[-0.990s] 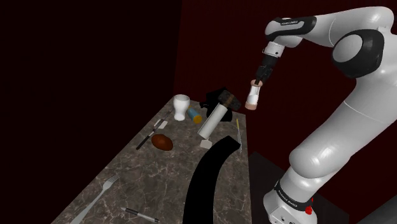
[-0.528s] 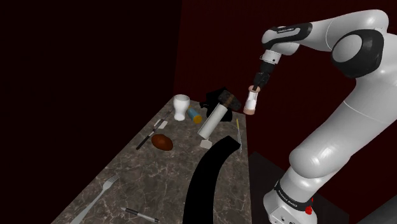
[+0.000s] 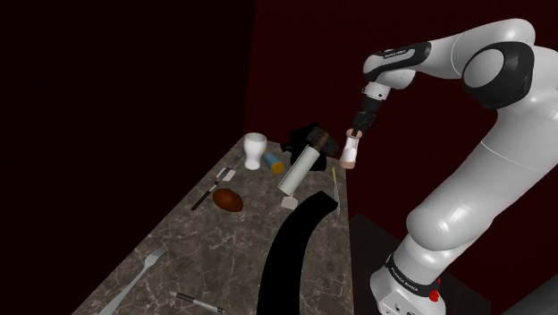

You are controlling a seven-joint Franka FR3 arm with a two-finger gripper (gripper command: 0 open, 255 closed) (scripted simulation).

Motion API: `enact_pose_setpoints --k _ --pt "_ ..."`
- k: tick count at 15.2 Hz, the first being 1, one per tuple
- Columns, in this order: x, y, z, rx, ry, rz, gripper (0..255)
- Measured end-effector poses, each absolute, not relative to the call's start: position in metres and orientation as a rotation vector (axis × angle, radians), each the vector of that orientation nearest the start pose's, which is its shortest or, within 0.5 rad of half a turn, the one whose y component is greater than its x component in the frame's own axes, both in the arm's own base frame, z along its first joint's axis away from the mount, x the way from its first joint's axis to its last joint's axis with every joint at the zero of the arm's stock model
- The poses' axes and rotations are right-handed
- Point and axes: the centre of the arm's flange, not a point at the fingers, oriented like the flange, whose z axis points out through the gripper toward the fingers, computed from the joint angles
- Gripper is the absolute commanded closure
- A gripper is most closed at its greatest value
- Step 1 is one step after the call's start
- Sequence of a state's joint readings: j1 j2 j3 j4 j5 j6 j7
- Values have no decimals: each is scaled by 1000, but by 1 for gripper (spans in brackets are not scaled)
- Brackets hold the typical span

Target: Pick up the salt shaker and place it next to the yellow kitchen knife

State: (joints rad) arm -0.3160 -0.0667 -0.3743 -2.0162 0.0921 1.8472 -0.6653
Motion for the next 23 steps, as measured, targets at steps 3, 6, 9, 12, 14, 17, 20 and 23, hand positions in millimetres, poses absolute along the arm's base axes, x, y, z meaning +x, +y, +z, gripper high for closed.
enact_pose_setpoints --k 3,6,9,12,14,17,20,23 --pt "409 -332 454 -2986 79 20 255" --pt "408 -331 439 -2986 79 20 255" --pt "408 -331 423 -2986 79 20 255" --pt "409 -332 410 -2986 79 21 255" --pt "408 -331 409 -2986 79 20 255" --pt "408 -331 409 -2987 79 20 255" --pt "408 -331 409 -2987 79 19 0" --pt "408 -331 409 -2987 79 19 0"
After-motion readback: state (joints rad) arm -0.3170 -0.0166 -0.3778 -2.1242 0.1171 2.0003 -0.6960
